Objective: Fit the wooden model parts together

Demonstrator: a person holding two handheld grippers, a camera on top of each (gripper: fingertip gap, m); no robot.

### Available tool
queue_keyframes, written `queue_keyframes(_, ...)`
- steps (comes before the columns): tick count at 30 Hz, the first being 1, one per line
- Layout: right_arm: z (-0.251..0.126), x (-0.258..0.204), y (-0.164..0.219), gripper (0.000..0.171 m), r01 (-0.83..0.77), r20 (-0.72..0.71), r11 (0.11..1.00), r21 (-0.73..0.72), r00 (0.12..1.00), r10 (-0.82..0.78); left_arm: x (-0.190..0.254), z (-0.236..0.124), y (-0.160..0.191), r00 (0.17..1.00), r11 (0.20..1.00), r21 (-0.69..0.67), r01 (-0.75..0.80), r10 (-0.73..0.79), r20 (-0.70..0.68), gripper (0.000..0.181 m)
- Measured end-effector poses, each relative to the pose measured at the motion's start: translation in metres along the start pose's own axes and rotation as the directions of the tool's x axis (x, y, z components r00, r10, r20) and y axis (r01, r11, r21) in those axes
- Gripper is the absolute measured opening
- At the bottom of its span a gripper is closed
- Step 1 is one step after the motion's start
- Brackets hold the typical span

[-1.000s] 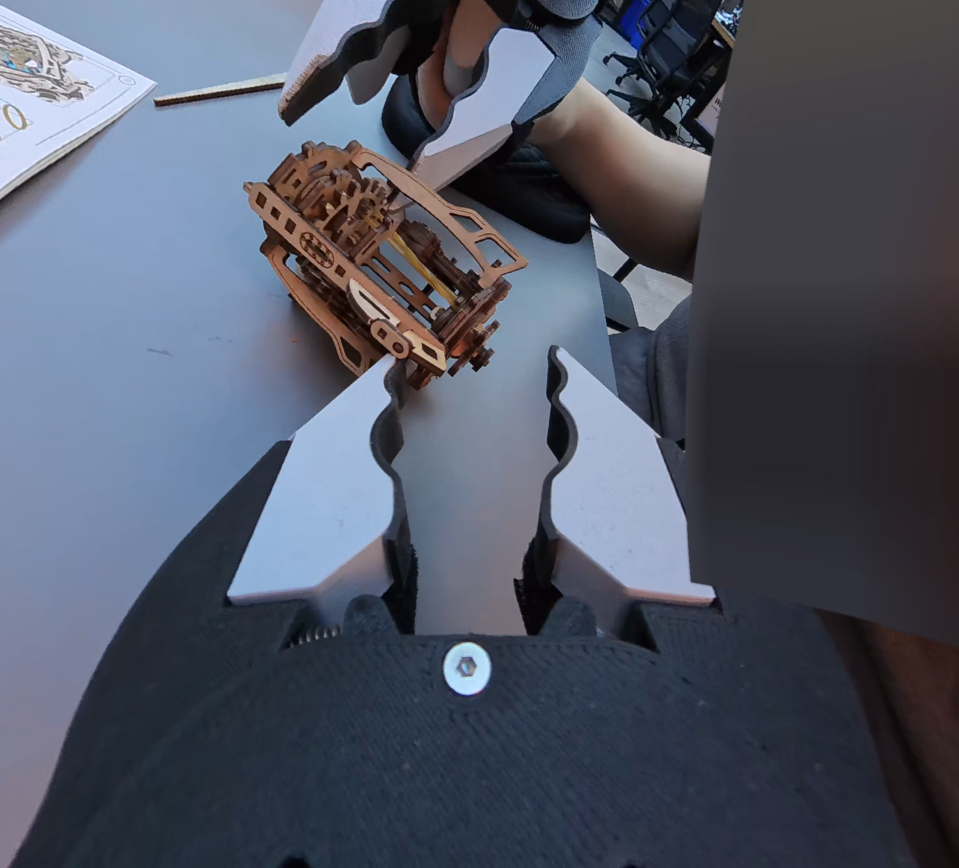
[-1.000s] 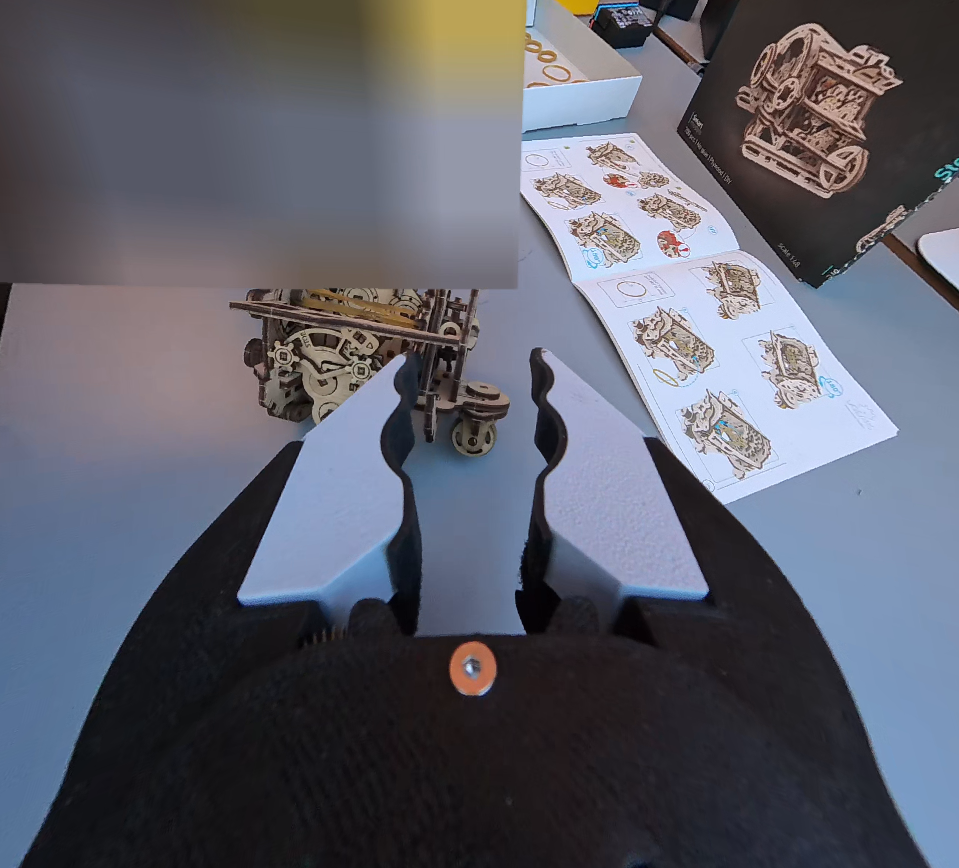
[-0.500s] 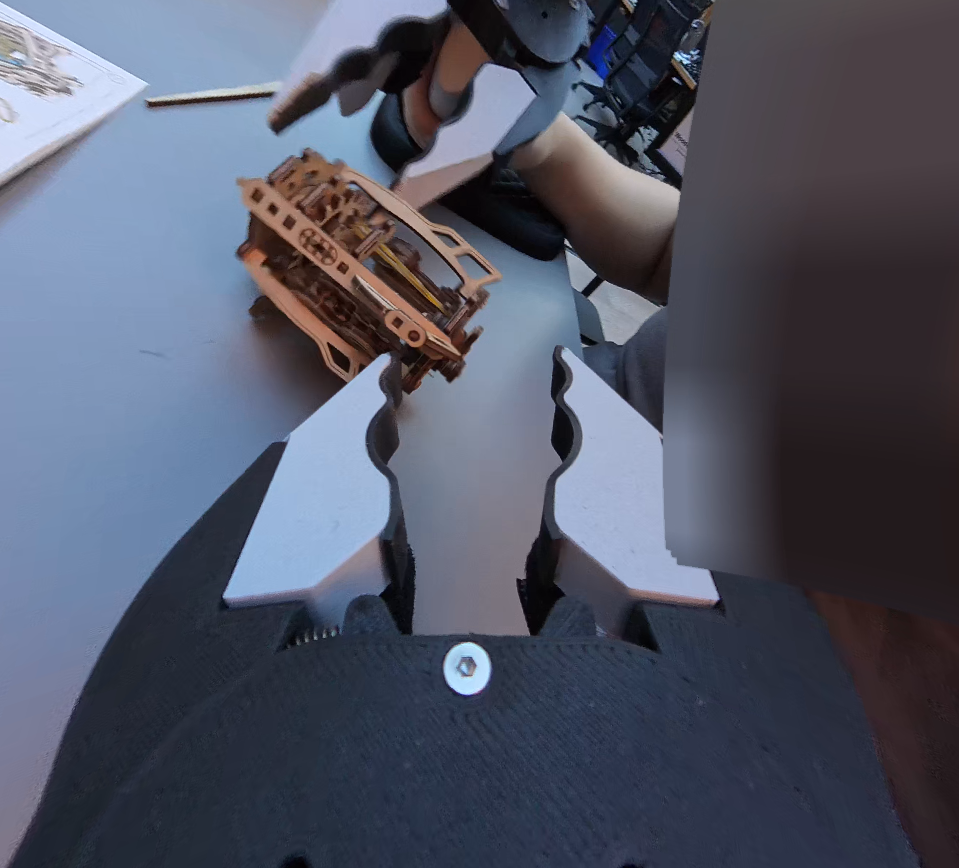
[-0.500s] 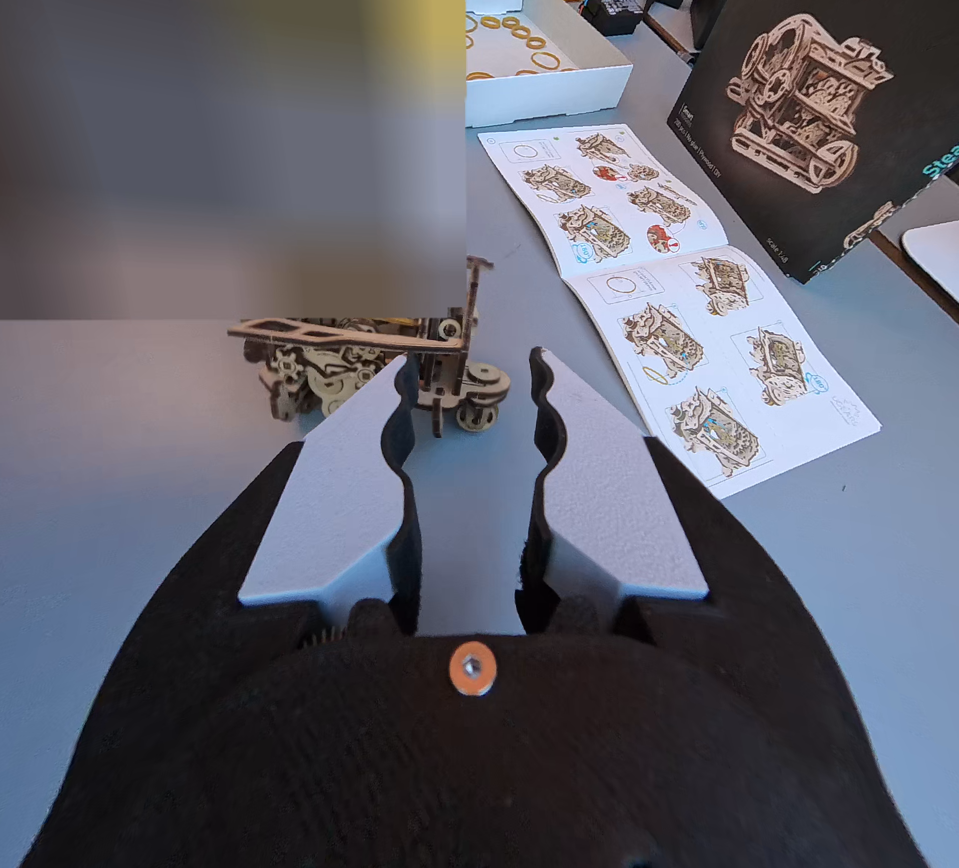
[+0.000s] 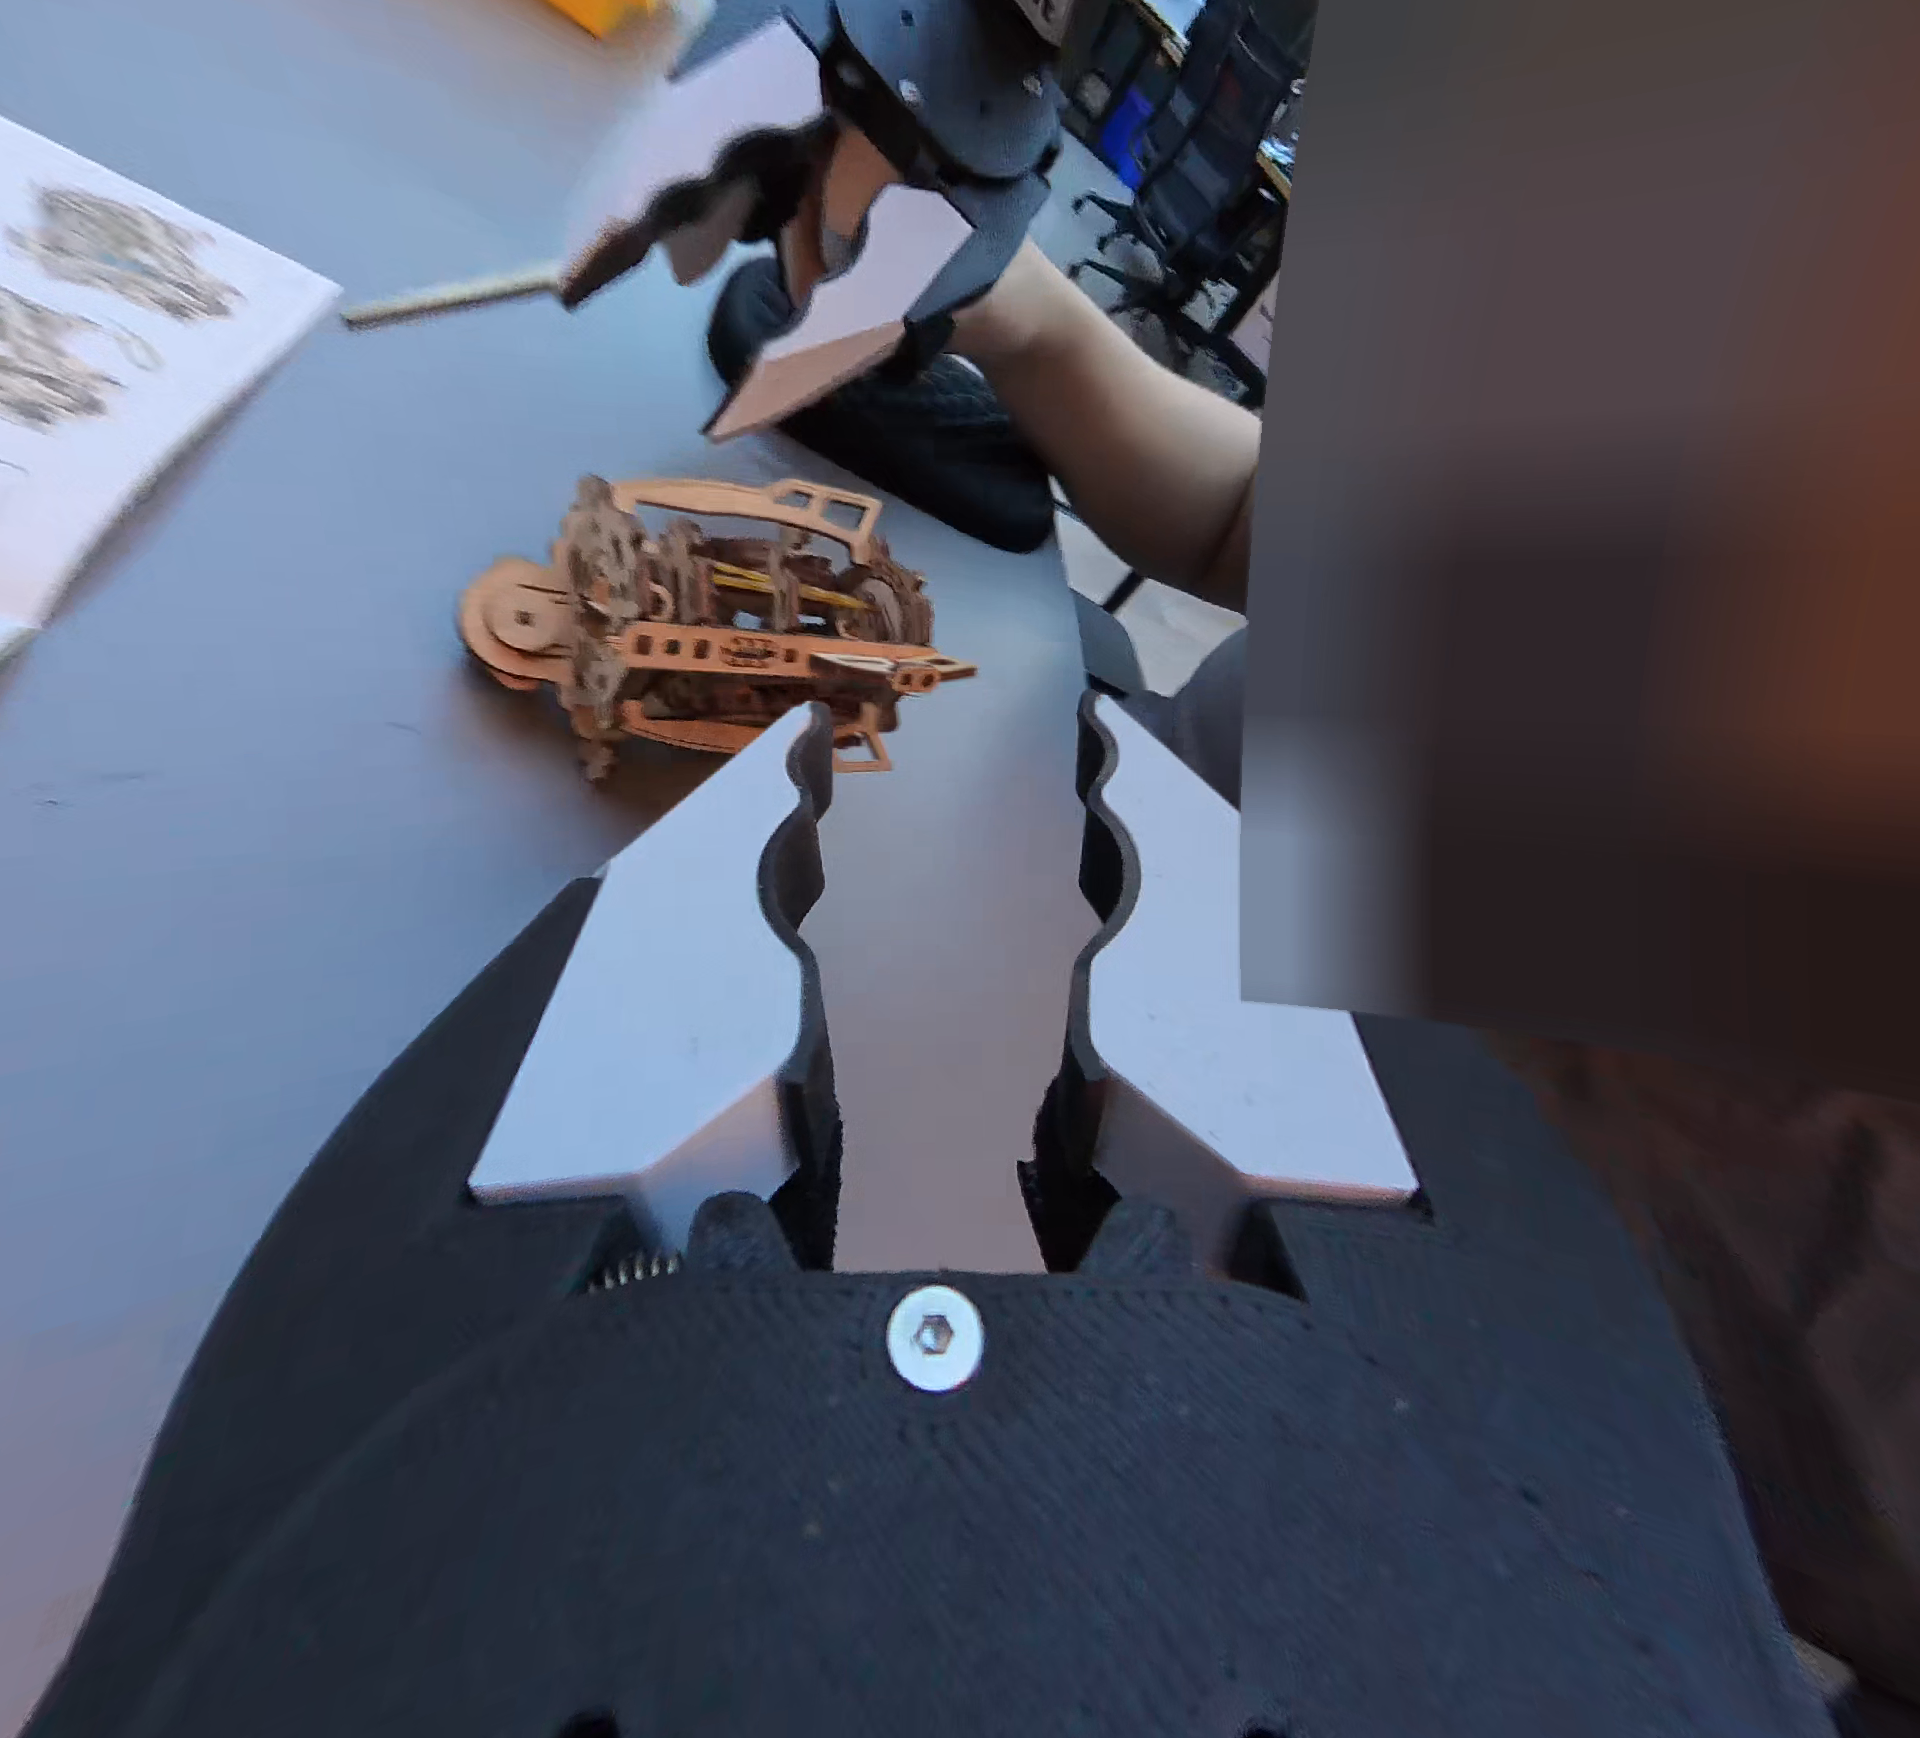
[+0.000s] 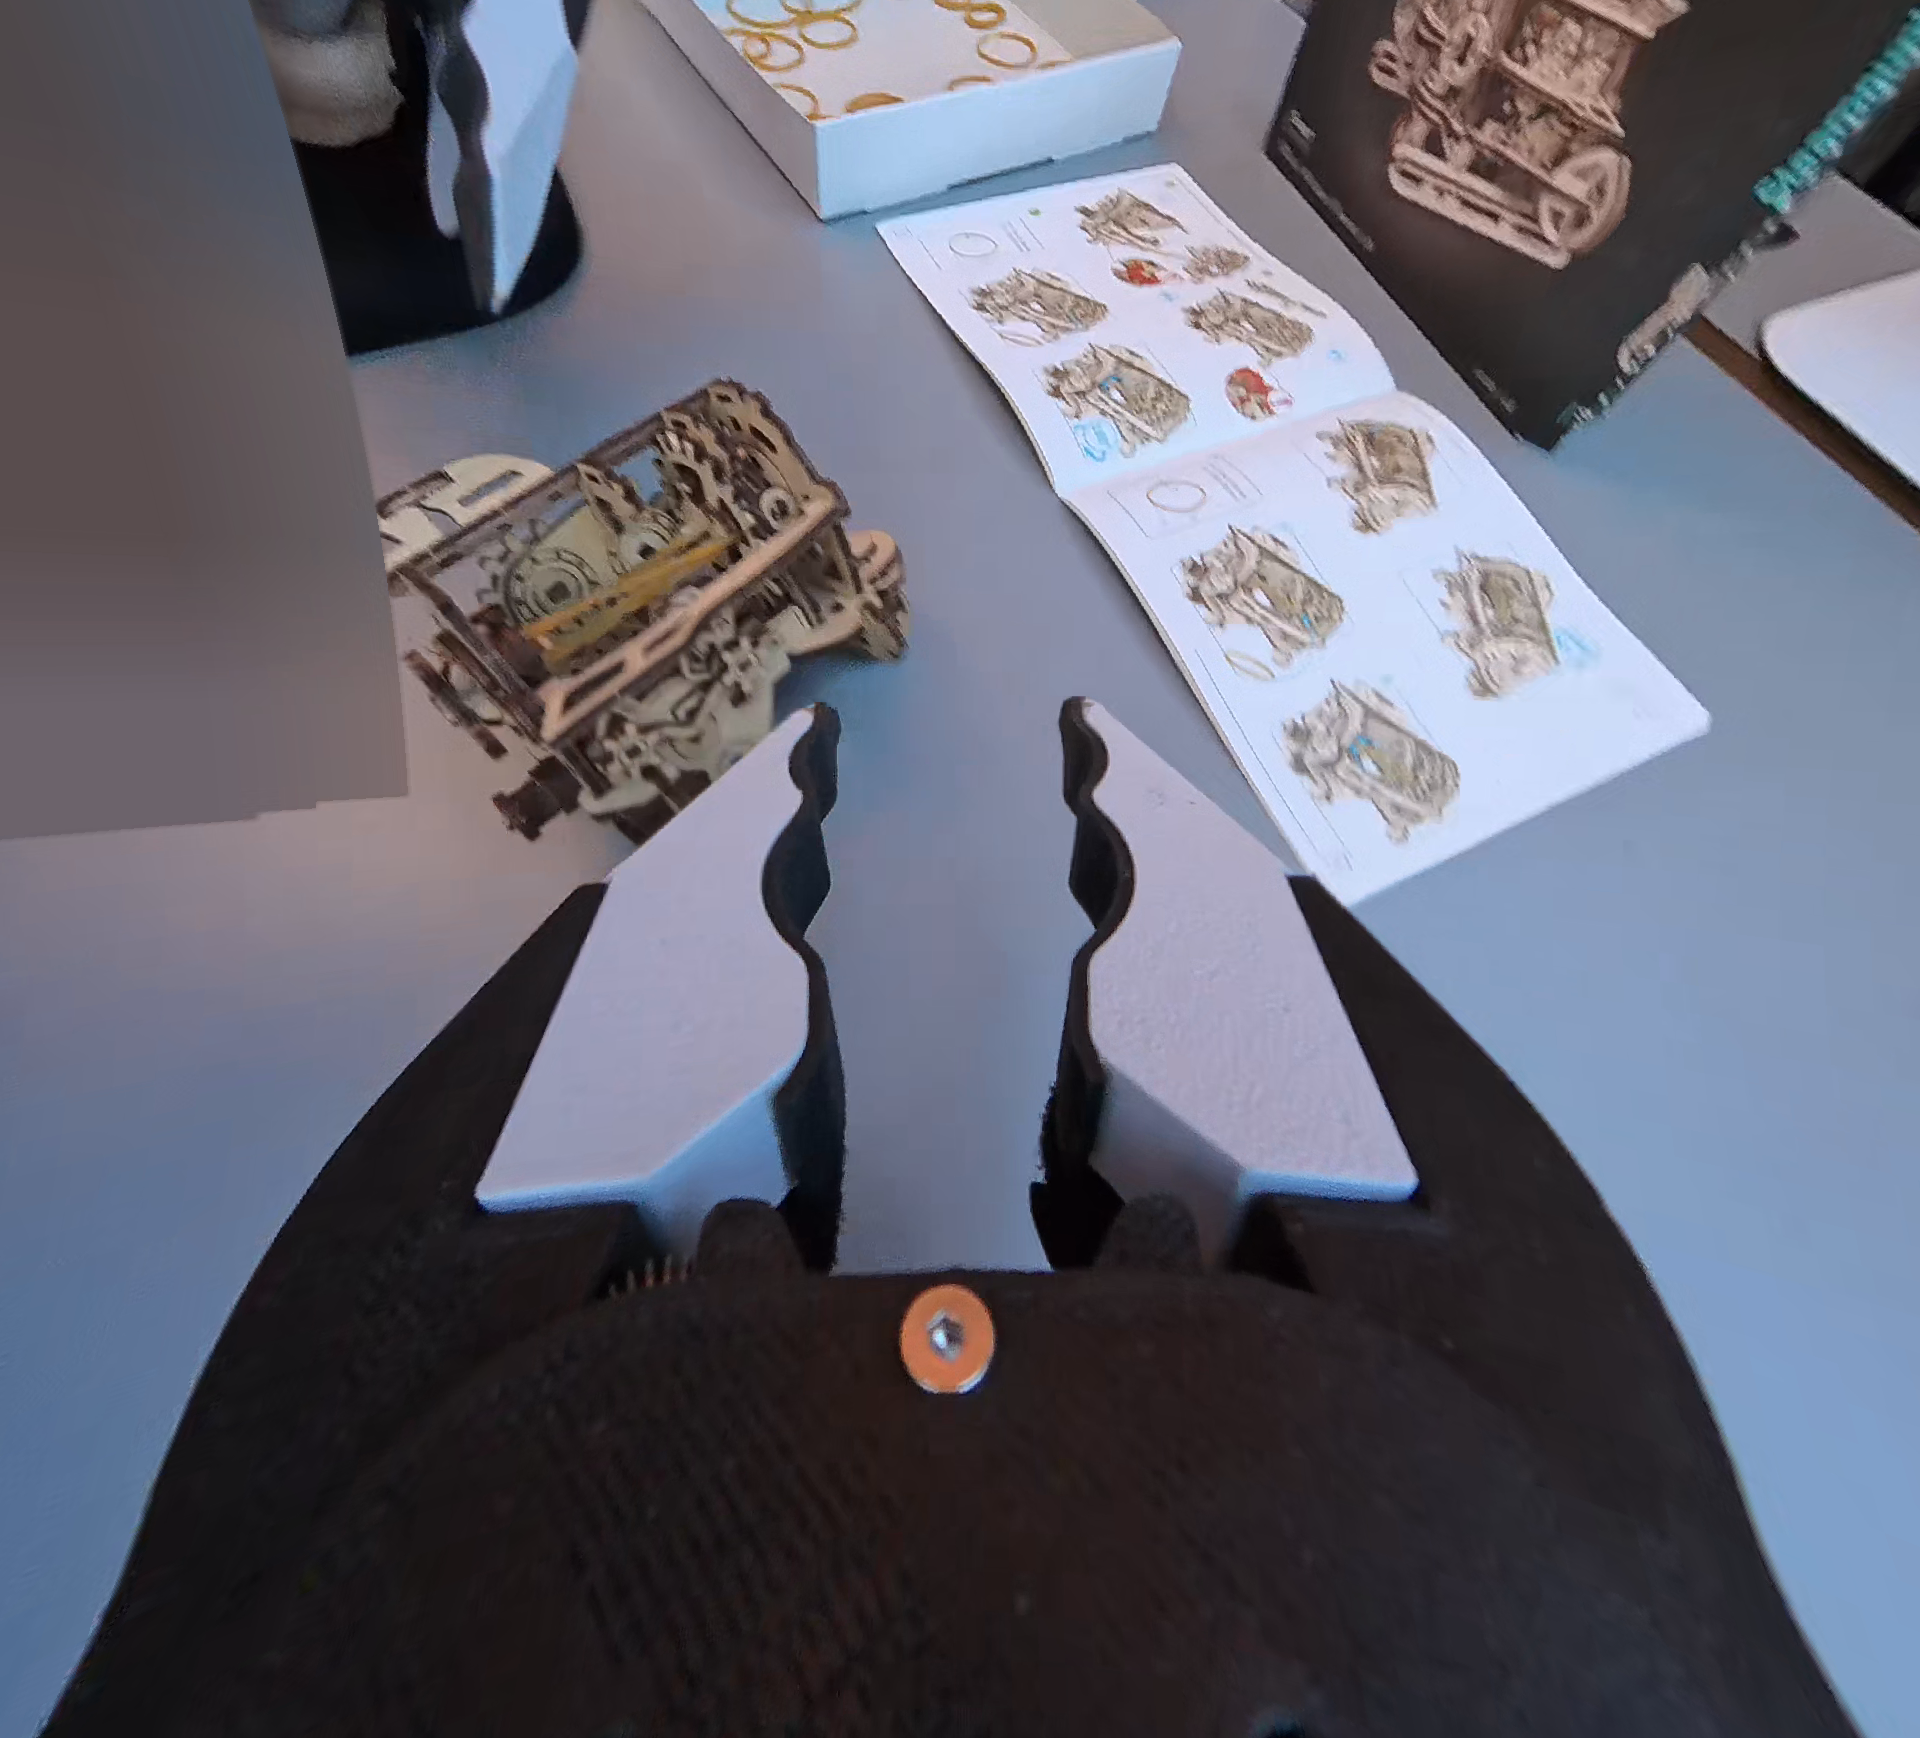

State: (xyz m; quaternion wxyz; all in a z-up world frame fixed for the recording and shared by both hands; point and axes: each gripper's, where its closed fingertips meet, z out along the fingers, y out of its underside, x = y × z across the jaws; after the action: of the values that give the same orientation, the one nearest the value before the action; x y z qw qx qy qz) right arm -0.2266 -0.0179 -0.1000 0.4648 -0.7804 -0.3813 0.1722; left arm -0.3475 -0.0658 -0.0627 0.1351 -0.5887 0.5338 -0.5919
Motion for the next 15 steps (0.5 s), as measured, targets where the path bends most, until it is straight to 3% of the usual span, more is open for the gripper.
queue_keyframes(4,-0.028,0.029,0.022,0.038,-0.115,-0.085,0.993,-0.005,0.99,0.114,-0.027,-0.023,-0.014,0.96,0.976,0.029,-0.217,0.208,0.185,0.044)
queue_keyframes(7,-0.036,0.024,0.024,0.03,-0.212,-0.032,0.977,-0.011,0.977,0.212,-0.041,-0.029,-0.02,0.897,0.924,-0.003,-0.383,0.372,0.239,0.054)
queue_keyframes(12,-0.019,-0.011,0.011,0.032,-0.296,0.115,0.955,0.0,0.949,0.294,-0.043,-0.018,-0.04,0.887,0.889,0.024,-0.458,0.456,0.071,0.079)
queue_keyframes(15,-0.012,-0.023,0.012,0.033,-0.348,0.184,0.937,-0.011,0.921,0.344,-0.046,-0.002,-0.036,0.898,0.897,-0.076,-0.434,0.426,-0.107,0.084)
